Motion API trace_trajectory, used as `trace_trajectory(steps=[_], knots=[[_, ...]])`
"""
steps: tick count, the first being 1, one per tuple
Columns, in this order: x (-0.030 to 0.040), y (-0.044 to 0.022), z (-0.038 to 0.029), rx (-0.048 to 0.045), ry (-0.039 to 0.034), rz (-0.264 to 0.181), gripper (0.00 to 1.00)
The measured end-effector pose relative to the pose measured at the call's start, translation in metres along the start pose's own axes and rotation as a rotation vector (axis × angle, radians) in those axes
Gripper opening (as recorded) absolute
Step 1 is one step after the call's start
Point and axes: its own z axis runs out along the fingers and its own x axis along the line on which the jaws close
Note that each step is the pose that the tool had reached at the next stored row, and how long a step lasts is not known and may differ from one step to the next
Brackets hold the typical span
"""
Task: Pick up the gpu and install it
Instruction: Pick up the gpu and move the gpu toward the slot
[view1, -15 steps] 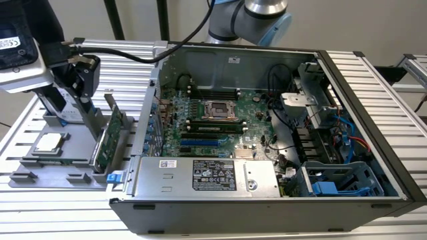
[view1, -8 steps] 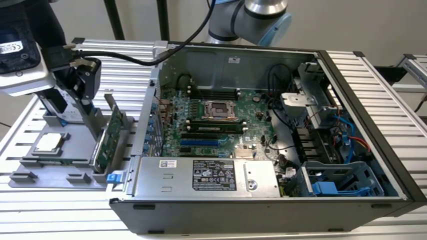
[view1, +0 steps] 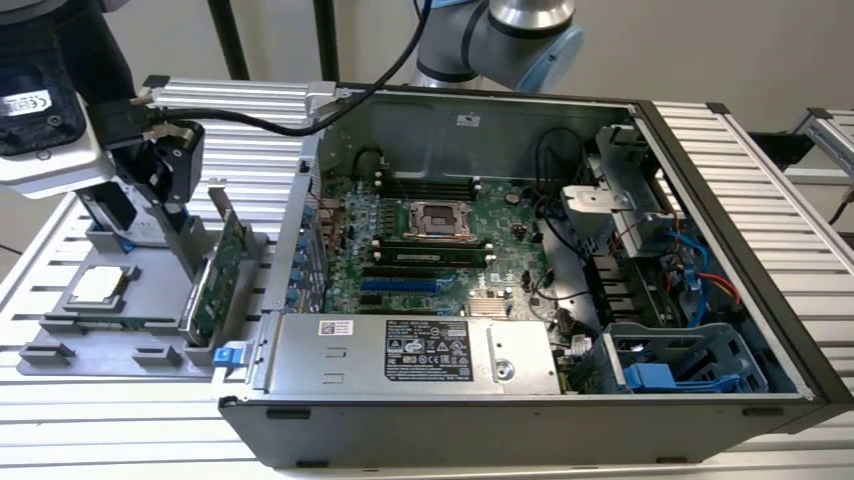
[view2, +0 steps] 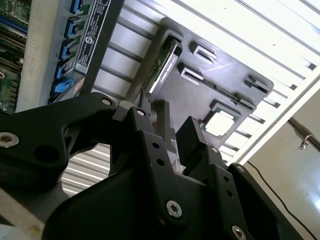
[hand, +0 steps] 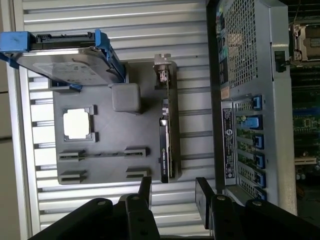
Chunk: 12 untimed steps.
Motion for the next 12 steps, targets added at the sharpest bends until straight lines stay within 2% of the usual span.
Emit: trace_trajectory(steps=[12], knots=[[0.0, -0.0001, 0.0019, -0.0001, -0.0001, 0.0, 1.0]])
